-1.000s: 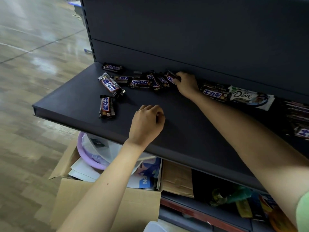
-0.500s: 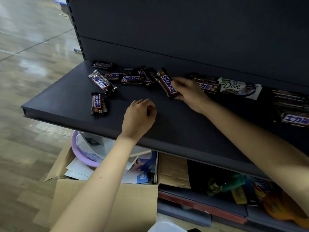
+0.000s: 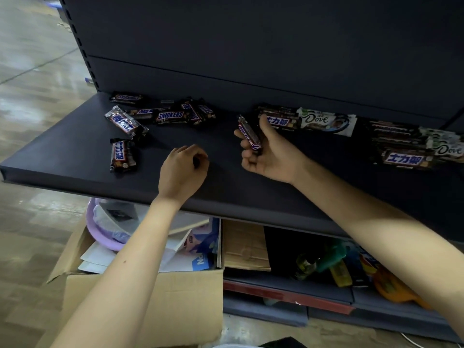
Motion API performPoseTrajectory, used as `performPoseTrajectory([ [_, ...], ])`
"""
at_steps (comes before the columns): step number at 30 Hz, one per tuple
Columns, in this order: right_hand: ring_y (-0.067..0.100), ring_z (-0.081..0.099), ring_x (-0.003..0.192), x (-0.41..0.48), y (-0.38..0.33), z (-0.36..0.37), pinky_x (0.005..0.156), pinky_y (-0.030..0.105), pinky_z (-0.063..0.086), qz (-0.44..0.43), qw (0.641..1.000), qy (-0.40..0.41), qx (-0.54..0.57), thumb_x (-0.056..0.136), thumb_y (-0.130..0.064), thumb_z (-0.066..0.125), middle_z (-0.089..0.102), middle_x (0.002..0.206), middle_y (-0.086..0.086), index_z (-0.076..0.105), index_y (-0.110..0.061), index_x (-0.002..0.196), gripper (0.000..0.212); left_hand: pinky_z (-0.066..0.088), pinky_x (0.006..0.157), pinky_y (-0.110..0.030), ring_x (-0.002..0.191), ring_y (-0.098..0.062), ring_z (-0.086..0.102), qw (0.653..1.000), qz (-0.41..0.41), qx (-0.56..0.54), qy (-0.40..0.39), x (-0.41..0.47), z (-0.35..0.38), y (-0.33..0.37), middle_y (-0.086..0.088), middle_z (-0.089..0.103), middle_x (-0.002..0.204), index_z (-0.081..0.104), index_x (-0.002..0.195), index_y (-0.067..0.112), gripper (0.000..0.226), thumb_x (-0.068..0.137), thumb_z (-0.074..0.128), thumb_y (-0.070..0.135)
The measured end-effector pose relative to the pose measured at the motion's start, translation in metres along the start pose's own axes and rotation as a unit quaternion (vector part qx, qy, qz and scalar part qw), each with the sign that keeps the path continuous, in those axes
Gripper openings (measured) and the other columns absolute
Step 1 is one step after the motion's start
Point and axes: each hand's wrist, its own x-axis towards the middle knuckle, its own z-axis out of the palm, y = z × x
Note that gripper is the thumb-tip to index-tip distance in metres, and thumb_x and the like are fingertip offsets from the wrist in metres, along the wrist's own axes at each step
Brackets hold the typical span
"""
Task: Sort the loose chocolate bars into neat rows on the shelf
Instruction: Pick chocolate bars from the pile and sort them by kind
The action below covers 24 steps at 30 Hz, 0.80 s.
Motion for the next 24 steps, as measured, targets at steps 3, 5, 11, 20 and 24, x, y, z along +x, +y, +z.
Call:
performPoseTrajectory([
  [3,0.006,0.047,0.053,-0.007,-0.002,-0.001,0.058,0.022,0.049,-0.012,0.998,0.003,-0.056,0.090,-0.047,0.050,0.050,0.064,-0.006,0.062,-0.017,0.107,0.036,0.035,0.073,-0.026,0.099,-0.023,0.055,1.000,0.002,-0.004,0.002,-0.001,0.000,0.001,-0.004,0.067,0.099,0.067,0.096,0.013,0.017,0.089,0.051,0.014],
  [5,0.007,0.049,0.062,-0.010,-0.003,-0.003,0.062,0.023,0.050,-0.017,0.997,0.013,-0.079,0.091,-0.045,0.050,0.051,0.070,-0.006,0.064,-0.020,0.105,0.032,0.034,0.071,-0.025,0.097,-0.023,0.055,1.000,0.004,-0.006,0.005,-0.001,-0.001,0.001,-0.004,0.067,0.097,0.067,0.095,0.012,0.017,0.088,0.051,0.014],
  [11,0.011,0.042,0.091,-0.014,-0.005,-0.008,0.085,0.026,0.045,-0.049,0.984,0.037,-0.170,0.071,-0.055,0.048,0.049,0.098,-0.010,0.064,-0.029,0.101,0.042,0.033,0.070,-0.025,0.094,-0.022,0.056,1.000,0.011,-0.007,0.009,-0.001,-0.001,0.000,-0.003,0.067,0.094,0.067,0.091,0.012,0.017,0.088,0.051,0.013],
  [20,-0.001,0.048,0.089,-0.011,-0.005,-0.026,0.076,0.022,0.032,-0.086,0.960,0.078,-0.253,0.096,-0.038,0.041,0.058,0.103,-0.020,0.054,-0.032,0.108,0.019,0.034,0.071,-0.025,0.094,-0.022,0.056,1.000,0.007,-0.010,0.008,-0.002,-0.001,0.000,-0.002,0.068,0.094,0.067,0.094,0.013,0.018,0.089,0.050,0.014],
  [24,0.005,0.053,0.073,-0.014,-0.008,-0.033,0.075,0.022,0.042,-0.133,0.961,0.070,-0.231,0.097,-0.022,0.045,0.059,0.076,-0.008,0.056,-0.023,0.087,0.014,0.034,0.072,-0.026,0.095,-0.022,0.056,1.000,0.008,-0.009,0.008,-0.002,-0.001,0.000,-0.003,0.068,0.095,0.067,0.095,0.013,0.018,0.089,0.050,0.015],
])
